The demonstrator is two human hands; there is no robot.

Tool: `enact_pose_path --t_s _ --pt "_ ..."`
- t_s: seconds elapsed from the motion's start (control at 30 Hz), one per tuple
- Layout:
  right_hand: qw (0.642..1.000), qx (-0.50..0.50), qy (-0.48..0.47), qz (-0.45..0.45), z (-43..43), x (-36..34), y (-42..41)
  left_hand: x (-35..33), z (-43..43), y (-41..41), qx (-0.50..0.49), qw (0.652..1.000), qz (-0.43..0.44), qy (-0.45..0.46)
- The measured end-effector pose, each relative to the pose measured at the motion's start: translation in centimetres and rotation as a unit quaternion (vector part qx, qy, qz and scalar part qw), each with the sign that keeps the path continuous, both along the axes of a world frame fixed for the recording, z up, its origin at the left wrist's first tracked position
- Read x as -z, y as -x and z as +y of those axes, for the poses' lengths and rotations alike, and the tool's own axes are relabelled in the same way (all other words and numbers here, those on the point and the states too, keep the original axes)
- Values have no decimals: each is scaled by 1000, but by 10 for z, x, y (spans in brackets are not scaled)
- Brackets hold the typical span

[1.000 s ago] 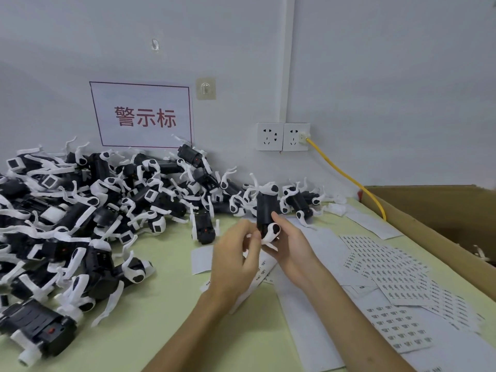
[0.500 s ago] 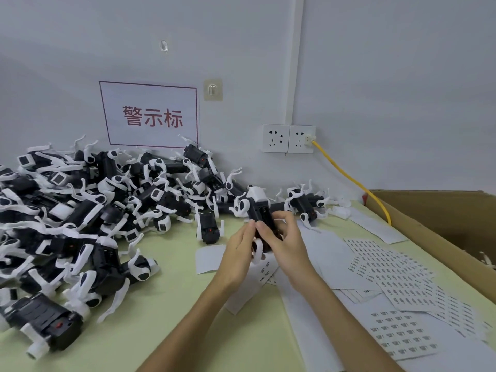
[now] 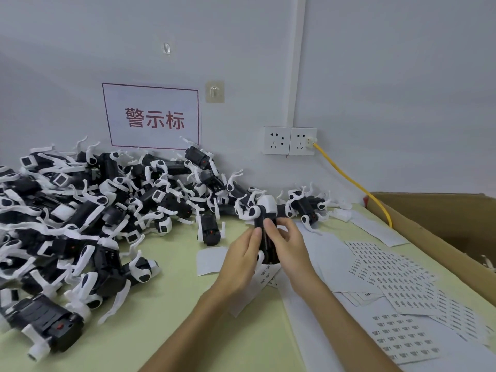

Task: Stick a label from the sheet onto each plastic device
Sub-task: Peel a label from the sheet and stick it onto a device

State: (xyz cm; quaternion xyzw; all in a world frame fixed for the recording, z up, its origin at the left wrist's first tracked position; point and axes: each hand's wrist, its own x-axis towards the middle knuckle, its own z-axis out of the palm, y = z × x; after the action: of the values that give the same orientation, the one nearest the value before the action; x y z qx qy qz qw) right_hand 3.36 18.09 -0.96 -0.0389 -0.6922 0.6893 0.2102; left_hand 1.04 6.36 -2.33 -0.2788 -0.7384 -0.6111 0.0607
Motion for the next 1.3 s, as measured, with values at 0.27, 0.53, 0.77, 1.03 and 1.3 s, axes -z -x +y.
enact_pose_path --t_s 0.27,0.53,0.77,1.03,1.3 --pt "992 -56 97 -53 0 -4 -4 -1 -2 -2 -19 998 -17 -62" --pt "977 -131 165 -32 1 -8 -7 -6 -4 0 -14 989 -87 -120" --pt "973 -189 135 -6 6 -9 -9 -14 -6 3 16 968 -207 -140" --pt "991 -127 -19 -34 2 -9 -10 -14 -10 3 54 955 -244 -163" --pt "952 53 -273 -129 15 4 1 -11 -15 17 -59 923 -313 -217"
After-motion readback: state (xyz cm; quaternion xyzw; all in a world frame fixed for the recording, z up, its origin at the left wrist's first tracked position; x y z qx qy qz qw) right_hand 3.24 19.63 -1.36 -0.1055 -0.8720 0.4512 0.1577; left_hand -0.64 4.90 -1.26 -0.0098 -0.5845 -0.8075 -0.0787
